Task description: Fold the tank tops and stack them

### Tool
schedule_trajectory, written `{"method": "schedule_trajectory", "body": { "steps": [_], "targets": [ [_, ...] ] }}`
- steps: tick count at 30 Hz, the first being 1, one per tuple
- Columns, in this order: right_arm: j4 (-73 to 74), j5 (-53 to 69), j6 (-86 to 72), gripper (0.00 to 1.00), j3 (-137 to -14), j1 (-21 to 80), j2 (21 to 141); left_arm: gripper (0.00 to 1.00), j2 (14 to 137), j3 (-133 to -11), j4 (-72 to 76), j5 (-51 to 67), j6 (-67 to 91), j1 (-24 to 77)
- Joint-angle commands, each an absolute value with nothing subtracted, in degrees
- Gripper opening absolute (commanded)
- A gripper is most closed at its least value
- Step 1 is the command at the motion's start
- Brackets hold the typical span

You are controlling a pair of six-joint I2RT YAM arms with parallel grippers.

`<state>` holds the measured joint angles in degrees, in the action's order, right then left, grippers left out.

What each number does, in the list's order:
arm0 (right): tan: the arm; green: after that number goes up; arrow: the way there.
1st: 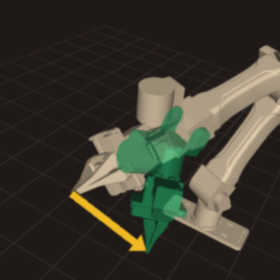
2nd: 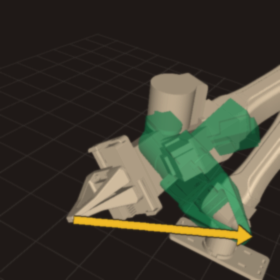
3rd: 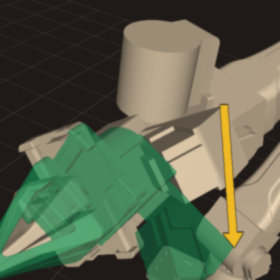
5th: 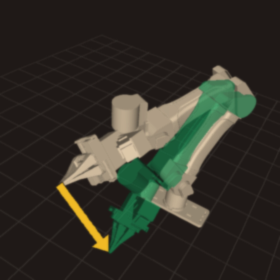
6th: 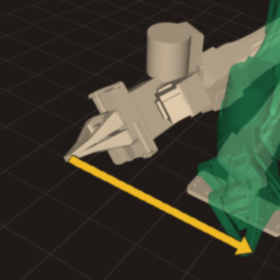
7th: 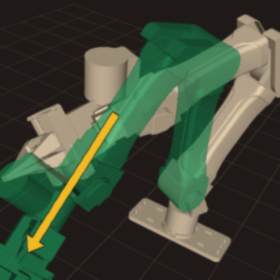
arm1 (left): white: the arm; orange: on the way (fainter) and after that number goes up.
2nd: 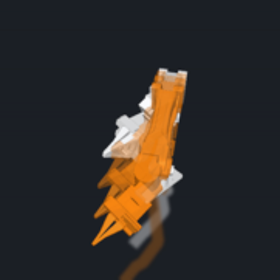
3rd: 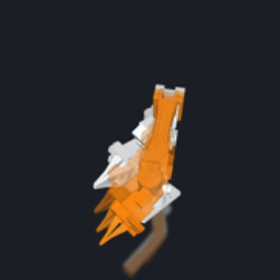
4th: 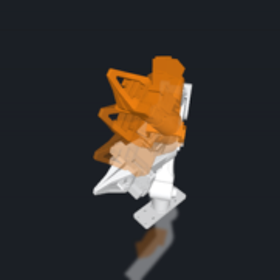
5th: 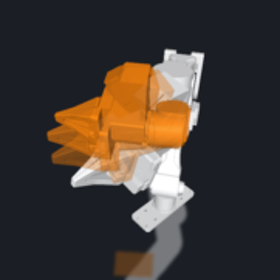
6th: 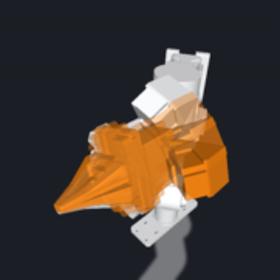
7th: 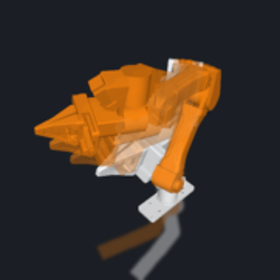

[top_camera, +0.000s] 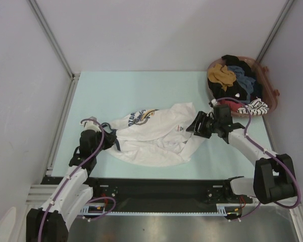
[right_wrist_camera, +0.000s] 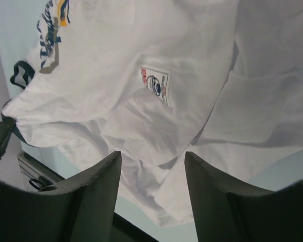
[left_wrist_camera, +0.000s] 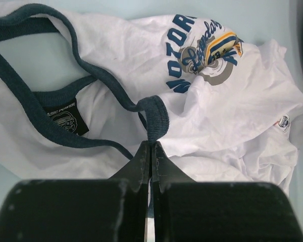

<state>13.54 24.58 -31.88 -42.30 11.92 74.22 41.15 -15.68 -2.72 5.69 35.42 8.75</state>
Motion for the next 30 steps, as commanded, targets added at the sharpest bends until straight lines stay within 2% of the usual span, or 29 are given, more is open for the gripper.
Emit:
{"method": "schedule_trajectory", "body": {
  "steps": [1, 5, 7, 18, 27, 28, 30],
  "targets": [
    [14.1, 21.4, -30.5, 0.61, -41.2, 15.2, 71.3, 0.00, 40.3, -18.7, -2.2, 4.8, 33.5, 8.3],
    [12.4, 21.6, -32.9, 0.59, -37.7, 16.0, 69.9, 0.00, 39.8, -18.7, -2.9, 4.7, 33.2, 8.3],
    [9.8, 22.8, -34.7, 0.52, -36.2, 16.1, 69.6, 0.00, 39.5, -18.6, -2.7, 4.7, 33.3, 8.3],
    [0.5, 27.4, -41.6, 0.50, -32.1, 17.4, 73.8, 0.00, 39.1, -18.2, -2.5, 5.1, 33.4, 8.3],
    [-6.7, 26.7, -44.3, 0.52, -31.5, 17.3, 78.8, 0.00, 38.8, -18.3, -2.7, 5.0, 33.1, 8.2],
    [-7.3, 26.7, -44.8, 0.46, -31.4, 16.9, 79.4, 0.00, 38.8, -18.3, -2.7, 5.0, 33.1, 8.3],
    [-9.6, 26.6, -45.9, 0.42, -30.8, 16.1, 80.2, 0.00, 38.8, -18.0, -2.5, 5.0, 33.2, 8.3]
  ]
}}
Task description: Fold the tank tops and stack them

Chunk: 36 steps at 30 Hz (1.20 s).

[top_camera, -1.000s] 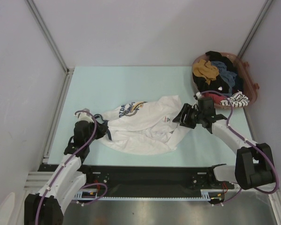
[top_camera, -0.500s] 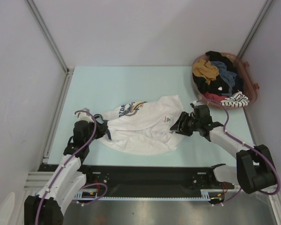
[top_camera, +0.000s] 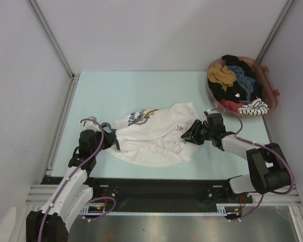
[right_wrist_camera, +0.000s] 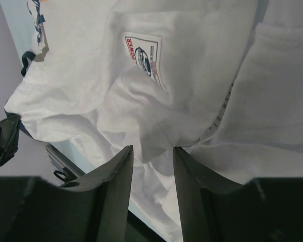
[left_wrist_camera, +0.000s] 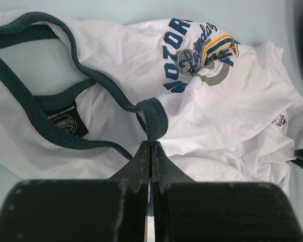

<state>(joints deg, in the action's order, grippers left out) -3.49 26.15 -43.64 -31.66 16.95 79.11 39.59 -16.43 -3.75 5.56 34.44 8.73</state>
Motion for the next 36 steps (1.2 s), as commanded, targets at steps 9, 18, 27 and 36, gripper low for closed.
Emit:
{"method": "schedule_trajectory", "body": {
  "steps": [9, 18, 27, 36],
  "targets": [
    [-10.5, 26.5, -48.3, 0.61, -28.1, 15.2, 80.2, 0.00, 38.9, -17.8, -2.4, 5.1, 33.1, 8.2],
    [-22.0, 25.7, -55.4, 0.53, -22.6, 12.7, 81.6, 0.00, 39.8, -17.1, -1.1, 6.2, 33.3, 8.3],
    [-23.7, 26.4, -56.9, 0.51, -24.6, 10.9, 82.4, 0.00, 38.9, -16.8, -1.3, 6.2, 33.2, 8.3],
    [-20.1, 25.8, -55.3, 0.59, -24.5, 10.9, 79.7, 0.00, 39.5, -16.8, -0.9, 6.3, 33.1, 8.3]
  ]
}}
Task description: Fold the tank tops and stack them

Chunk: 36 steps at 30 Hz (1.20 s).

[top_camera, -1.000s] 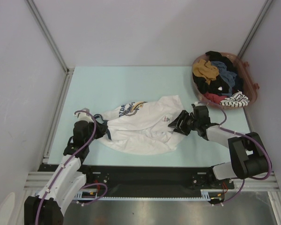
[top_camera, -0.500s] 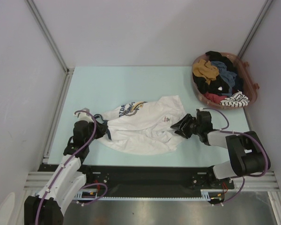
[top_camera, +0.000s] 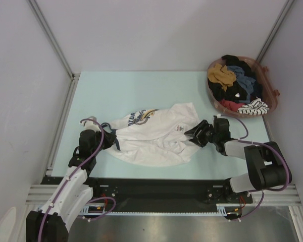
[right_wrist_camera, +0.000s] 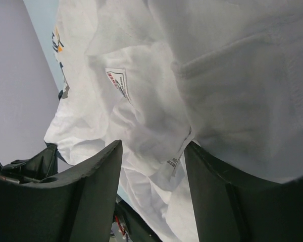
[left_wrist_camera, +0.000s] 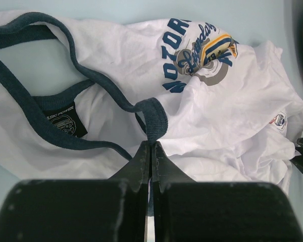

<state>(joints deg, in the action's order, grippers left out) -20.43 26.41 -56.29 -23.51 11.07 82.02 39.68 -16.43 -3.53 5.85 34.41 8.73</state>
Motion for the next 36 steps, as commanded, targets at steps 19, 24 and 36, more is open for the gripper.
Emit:
{"method": "schedule_trajectory", "body": {
  "steps": [19, 24, 36],
  "targets": [
    [-16.5, 30.0, -47.4, 0.00, -36.7, 13.6, 80.4, 0.00, 39.3, -17.2, -1.5, 6.0, 32.9, 8.2],
    [-13.3, 33.2, -42.1, 0.00, -29.3, 7.1, 68.0, 0.00, 37.7, -17.4, -3.0, 4.7, 32.8, 8.2],
    [1.7, 37.5, -37.8, 0.00, -19.4, -11.2, 50.5, 0.00, 28.1, -19.5, -10.7, -4.9, 35.3, 8.2]
  ]
}}
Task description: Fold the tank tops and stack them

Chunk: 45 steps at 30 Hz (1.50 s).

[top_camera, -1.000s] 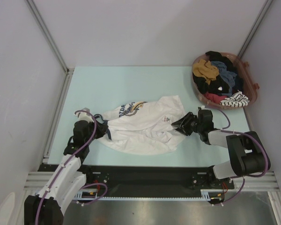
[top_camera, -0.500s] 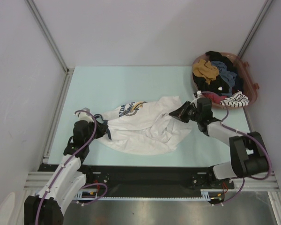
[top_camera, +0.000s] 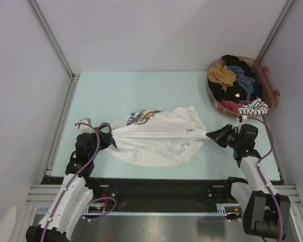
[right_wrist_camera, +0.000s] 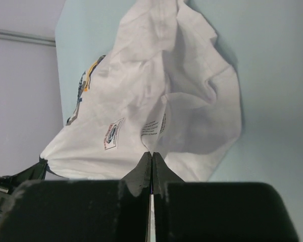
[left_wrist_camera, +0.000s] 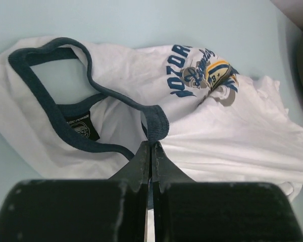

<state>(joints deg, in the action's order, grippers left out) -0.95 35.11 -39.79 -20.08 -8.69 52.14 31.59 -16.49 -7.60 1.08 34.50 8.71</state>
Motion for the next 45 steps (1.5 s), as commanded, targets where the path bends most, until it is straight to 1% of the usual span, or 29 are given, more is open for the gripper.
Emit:
{"method": "schedule_trajectory", "body": {
  "steps": [1, 6, 8, 9, 11, 12, 15, 17, 18, 19, 20, 21, 22, 23, 26, 27, 29, 32, 35, 41, 45],
  "targets": [
    [1.4, 38.1, -38.0, 0.00, -19.2, -12.0, 50.3, 0.00, 27.0, -20.1, -11.3, -5.5, 35.4, 8.2],
    [-1.1, 41.0, -38.1, 0.01, -16.6, -12.0, 50.4, 0.00, 20.3, -20.2, -13.4, -6.1, 35.7, 8.2],
    [-1.4, 42.6, -37.7, 0.05, -15.7, -11.0, 50.9, 0.00, 20.3, -18.5, -12.9, -2.3, 35.6, 8.2],
    [-0.4, 41.4, -37.1, 0.08, -15.6, -10.2, 51.1, 0.00, 20.8, -17.6, -12.1, -0.8, 36.0, 8.2],
    [3.7, 39.2, -35.9, 0.10, -15.7, -8.2, 51.6, 0.00, 22.7, -13.9, -9.6, 6.2, 38.0, 8.2],
    [4.0, 38.2, -35.9, 0.16, -15.6, -6.4, 51.7, 0.00, 23.8, -12.6, -5.3, 9.0, 38.2, 8.2],
    [4.8, 37.0, -36.4, 0.24, -14.7, -4.6, 52.0, 0.01, 28.5, -10.5, -4.1, 11.1, 39.2, 8.3],
    [5.7, 36.5, -36.5, 0.25, -14.4, -4.4, 51.8, 0.03, 30.7, -10.7, -5.4, 10.6, 38.5, 8.3],
    [5.7, 36.3, -36.5, 0.28, -14.2, -4.4, 51.7, 0.06, 30.7, -10.9, -5.9, 10.0, 38.4, 8.3],
    [5.5, 36.2, -36.5, 0.31, -14.0, -4.4, 51.6, 0.12, 30.4, -10.7, -6.2, 9.4, 38.5, 8.3],
    [5.2, 36.1, -36.5, 0.34, -13.7, -4.5, 51.4, 0.29, 28.8, -10.5, -6.5, 8.9, 38.5, 8.3],
    [4.8, 36.5, -36.6, 0.37, -13.6, -4.5, 51.4, 0.35, 27.8, -10.4, -6.9, 8.3, 38.5, 8.3],
    [3.9, 36.7, -37.0, 0.38, -13.5, -4.5, 51.5, 0.40, 26.8, -10.2, -7.0, 7.9, 38.8, 8.3],
    [3.3, 37.0, -37.2, 0.40, -13.4, -4.5, 51.5, 0.52, 25.1, -10.3, -7.2, 7.6, 38.8, 8.3],
    [3.0, 36.7, -36.6, 0.45, -13.8, -4.5, 51.8, 0.66, 24.1, -11.4, -8.2, 6.2, 38.5, 8.3],
    [3.2, 36.5, -36.1, 0.46, -14.2, -4.5, 51.9, 0.69, 24.3, -11.9, -8.5, 5.8, 38.2, 8.3],
    [3.3, 36.3, -34.6, 0.46, -14.4, -4.4, 52.8, 0.71, 26.4, -12.9, -8.8, 5.5, 37.4, 8.3],
    [1.5, 36.7, -34.0, 0.46, -14.3, -4.1, 55.0, 0.72, 29.5, -13.9, -8.8, 5.5, 36.7, 8.3],
    [1.6, 33.1, -34.4, 0.47, -16.0, -1.4, 57.8, 0.72, 31.1, -13.9, -8.3, 5.8, 36.9, 8.3],
    [-4.0, 31.5, -37.4, 0.51, -16.8, 2.5, 62.3, 0.73, 31.4, -14.0, -8.0, 6.1, 36.7, 8.3],
    [-5.2, 28.7, -37.2, 0.50, -17.2, 4.7, 63.5, 0.73, 31.5, -14.3, -8.3, 5.9, 36.3, 8.3]
  ]
}}
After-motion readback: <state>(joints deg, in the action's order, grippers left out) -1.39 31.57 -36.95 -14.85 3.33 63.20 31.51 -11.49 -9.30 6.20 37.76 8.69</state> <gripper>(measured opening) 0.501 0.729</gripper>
